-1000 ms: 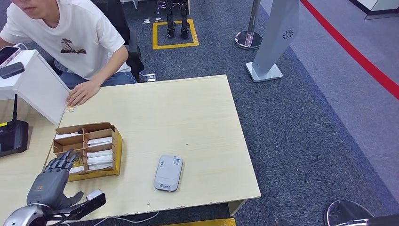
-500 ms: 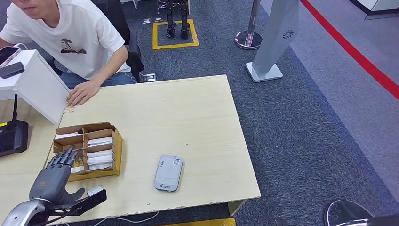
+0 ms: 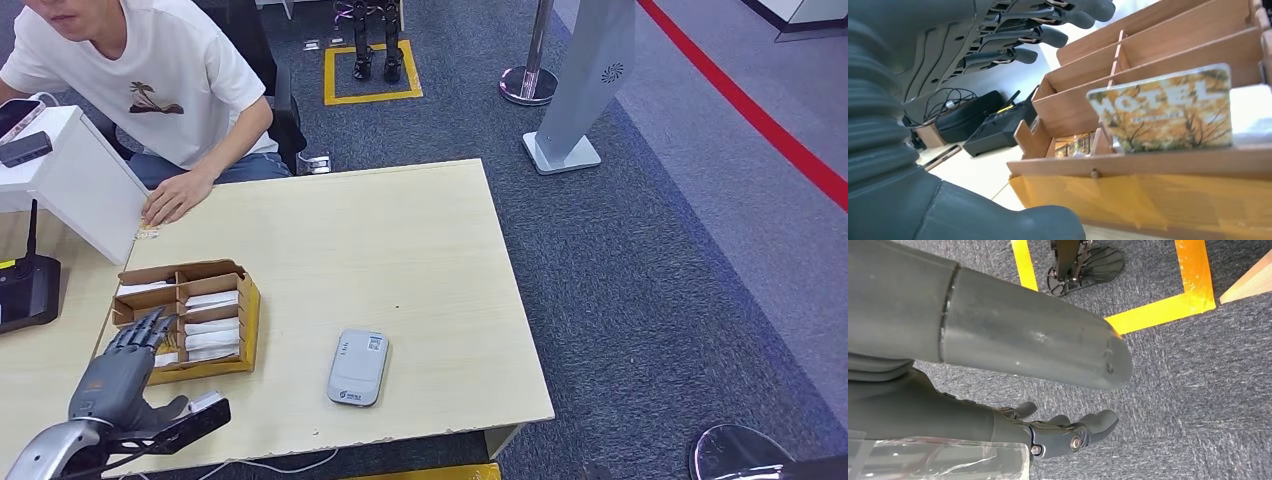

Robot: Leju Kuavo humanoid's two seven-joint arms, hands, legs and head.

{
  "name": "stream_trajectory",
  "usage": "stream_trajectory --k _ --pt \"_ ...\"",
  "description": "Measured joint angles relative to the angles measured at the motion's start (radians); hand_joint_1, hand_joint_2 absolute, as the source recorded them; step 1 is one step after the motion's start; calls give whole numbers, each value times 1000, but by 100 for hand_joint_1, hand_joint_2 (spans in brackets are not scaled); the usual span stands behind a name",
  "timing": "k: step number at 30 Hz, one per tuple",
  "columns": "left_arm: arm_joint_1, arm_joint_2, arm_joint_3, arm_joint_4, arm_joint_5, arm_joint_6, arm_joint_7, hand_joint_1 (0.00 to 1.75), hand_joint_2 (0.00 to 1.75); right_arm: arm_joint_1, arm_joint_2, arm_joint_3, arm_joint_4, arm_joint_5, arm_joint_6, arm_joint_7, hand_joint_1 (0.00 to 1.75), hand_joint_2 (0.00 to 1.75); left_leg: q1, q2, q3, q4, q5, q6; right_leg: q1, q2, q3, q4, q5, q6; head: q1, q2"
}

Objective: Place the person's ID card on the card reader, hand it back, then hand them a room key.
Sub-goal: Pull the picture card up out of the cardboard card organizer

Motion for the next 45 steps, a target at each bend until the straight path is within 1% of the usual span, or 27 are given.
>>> stream_trajectory --k 20,24,28,34,45 --pt "-48 -35 -44 33 21 1 -3 0 175 0 4 1 0 3 0 3 0 0 0 0 0 0 0 0 0 0 0 0 0 0 0 0" --pt "-57 -35 -50 43 37 -6 -8 0 175 0 4 4 0 5 0 8 0 0 0 0 0 0 0 0 0 0 0 0 0 0 0 0" --pt "-70 -33 -57 56 89 -41 -13 0 175 -2 4 13 0 11 1 12 0 0 0 0 0 0 0 0 0 0 0 0 0 0 0 0" --pt "-81 -19 -62 78 148 -69 -14 0 175 -4 4 19 0 16 2 16 0 0 0 0 0 0 0 0 0 0 0 0 0 0 0 0" --pt "-88 -7 -64 96 176 -74 -20 0 175 -6 4 26 0 19 3 19 0 0 0 0 0 0 0 0 0 0 0 0 0 0 0 0"
